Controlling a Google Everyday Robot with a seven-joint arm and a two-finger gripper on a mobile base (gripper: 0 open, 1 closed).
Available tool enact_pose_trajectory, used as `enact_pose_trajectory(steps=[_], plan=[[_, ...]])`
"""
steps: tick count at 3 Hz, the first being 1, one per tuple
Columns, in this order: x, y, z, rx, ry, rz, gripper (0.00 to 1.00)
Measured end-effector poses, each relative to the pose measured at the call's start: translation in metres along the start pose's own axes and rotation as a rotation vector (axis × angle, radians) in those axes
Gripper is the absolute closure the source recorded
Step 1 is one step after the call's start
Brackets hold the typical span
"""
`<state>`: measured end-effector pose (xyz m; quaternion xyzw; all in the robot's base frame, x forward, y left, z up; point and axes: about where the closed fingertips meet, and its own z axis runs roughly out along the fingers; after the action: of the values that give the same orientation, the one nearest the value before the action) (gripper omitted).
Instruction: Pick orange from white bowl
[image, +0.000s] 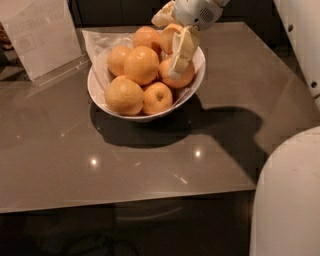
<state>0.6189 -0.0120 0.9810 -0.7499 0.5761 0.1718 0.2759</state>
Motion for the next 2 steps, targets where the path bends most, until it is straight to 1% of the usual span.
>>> enact_pose_trajectory(steps=[1, 2], plan=[[-0.006, -0.002, 0.022, -0.039, -0.053, -0.023, 0.00], [-0.012, -0.003, 0.044, -0.089, -0.110, -0.044, 0.00]])
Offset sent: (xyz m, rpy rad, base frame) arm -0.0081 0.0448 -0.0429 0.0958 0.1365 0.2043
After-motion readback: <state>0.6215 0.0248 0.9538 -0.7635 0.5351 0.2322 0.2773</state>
